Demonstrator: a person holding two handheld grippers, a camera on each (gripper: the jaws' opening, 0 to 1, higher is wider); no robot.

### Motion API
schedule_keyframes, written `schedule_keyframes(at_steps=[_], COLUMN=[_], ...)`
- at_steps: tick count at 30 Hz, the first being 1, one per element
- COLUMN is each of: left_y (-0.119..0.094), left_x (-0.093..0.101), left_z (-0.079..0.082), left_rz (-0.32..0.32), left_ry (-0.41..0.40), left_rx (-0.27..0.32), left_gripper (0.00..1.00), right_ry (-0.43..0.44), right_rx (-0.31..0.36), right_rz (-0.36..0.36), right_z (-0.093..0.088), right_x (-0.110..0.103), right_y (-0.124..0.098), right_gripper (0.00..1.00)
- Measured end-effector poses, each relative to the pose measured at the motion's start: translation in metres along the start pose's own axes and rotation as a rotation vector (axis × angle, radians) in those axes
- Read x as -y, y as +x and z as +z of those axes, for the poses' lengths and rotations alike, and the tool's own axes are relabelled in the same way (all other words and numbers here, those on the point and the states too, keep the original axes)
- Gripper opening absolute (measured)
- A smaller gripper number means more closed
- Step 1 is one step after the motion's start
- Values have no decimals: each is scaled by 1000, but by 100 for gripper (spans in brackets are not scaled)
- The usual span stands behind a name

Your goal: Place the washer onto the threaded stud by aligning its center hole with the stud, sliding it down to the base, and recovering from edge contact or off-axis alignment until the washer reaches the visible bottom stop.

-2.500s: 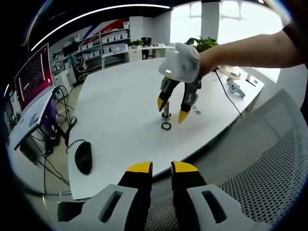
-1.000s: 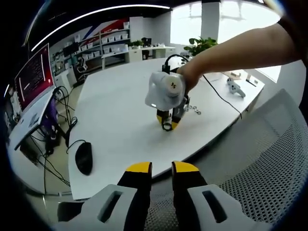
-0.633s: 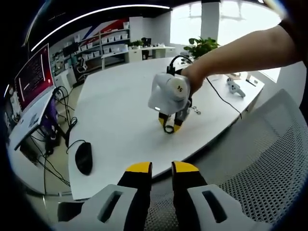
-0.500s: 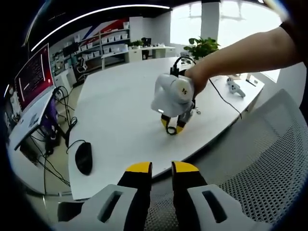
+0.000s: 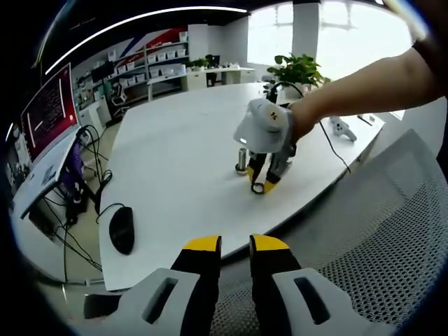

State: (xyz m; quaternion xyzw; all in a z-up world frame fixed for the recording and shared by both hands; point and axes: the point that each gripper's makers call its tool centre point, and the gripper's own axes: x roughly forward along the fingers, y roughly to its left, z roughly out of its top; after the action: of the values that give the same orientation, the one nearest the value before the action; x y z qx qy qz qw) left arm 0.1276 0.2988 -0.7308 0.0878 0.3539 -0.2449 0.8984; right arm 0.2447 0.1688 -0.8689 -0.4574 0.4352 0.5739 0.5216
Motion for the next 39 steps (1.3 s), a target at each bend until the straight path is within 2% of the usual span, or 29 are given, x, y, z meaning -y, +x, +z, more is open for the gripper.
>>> schedule_keyframes(at_steps=[3,7,9,17,23,27,35,39], left_y=[0,0,0,0,0,0,0,0], left_x=[0,0,0,-1,-1,-1,-1,-1], left_z=[0,0,0,1,1,1,1,1], left_rz=[-1,0,0,1,2,3,2,3], left_ry=[0,1,1,1,0,0,2,2], left_rx=[0,1,1,2,2,3,4,5], left_gripper=[14,14,14,14,14,14,14,14], right_ry=[50,79,103,106,124,101,174,174], right_rx=[-41,-44,-27,-21,-18,-29,-3,-1], right_rz=[-19,-38,-38,-50,-53,-56,-29,-30], right_z=[-12,-22,-22,-20,-20,-20,-22,-24], right_x=[6,14,14,10,9,7,11,12], right_y=[-2,-4,-4,-4,-4,-4,-5,-9], right_gripper=[24,25,26,28,24,24,23,23])
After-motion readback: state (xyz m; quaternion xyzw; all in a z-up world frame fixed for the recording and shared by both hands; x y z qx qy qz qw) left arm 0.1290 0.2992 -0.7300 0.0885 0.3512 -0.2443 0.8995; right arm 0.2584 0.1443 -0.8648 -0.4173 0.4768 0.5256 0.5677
